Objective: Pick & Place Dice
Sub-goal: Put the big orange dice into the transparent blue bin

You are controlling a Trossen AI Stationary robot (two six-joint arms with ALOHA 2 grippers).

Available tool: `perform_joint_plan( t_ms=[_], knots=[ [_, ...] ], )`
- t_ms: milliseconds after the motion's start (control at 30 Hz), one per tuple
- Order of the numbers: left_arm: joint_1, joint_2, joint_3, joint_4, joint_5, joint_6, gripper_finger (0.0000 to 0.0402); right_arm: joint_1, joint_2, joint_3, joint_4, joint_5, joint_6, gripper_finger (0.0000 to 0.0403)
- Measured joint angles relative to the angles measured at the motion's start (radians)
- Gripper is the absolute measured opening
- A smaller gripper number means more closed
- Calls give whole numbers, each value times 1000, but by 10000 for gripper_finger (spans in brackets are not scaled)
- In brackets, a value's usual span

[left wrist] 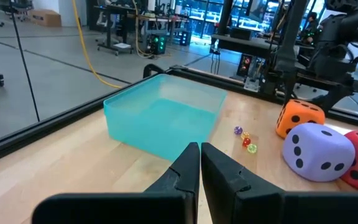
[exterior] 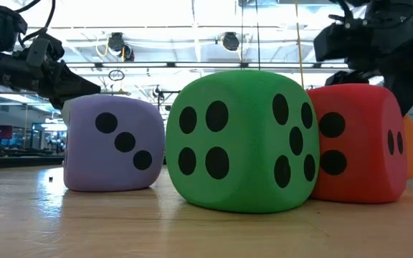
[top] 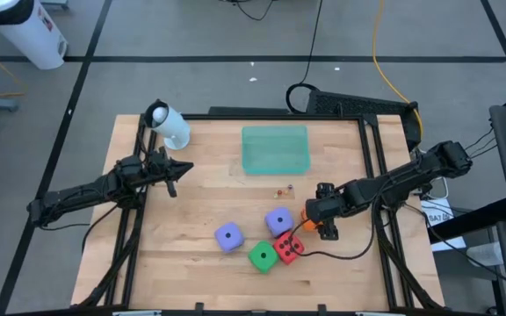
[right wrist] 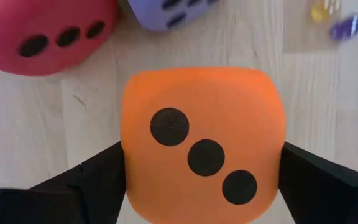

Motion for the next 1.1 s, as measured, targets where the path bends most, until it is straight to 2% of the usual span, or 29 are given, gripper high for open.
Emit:
perform_joint_plan(
  t_ms=[133, 267, 333, 433, 500, 667, 933, 1100],
  knots=[
    [0, 0, 0, 0, 0, 0, 26, -16, -34, 17, -12, -1, -25, 340],
    [0, 0, 0, 0, 0, 0, 26, -41, -74, 92, -67, 6, -63, 339],
    [0, 0, 0, 1, 0, 1, 26, -59, -86, 140, -107, 50, -110, 338],
    [0, 0, 0, 3, 0, 3, 26, -101, -94, 224, -120, 172, -214, 340],
    [0, 0, 0, 4, 0, 3, 26, -146, -94, 273, -120, 212, -303, 343],
    [0, 0, 0, 8, 0, 4, 26, -316, -87, 356, -57, 207, -509, 342],
    [0, 0, 0, 9, -1, 5, 26, -650, -8, 406, -14, 62, -771, 341],
    [0, 0, 0, 9, -1, 13, 26, -825, 96, 414, 31, -75, -847, 342]
  ],
)
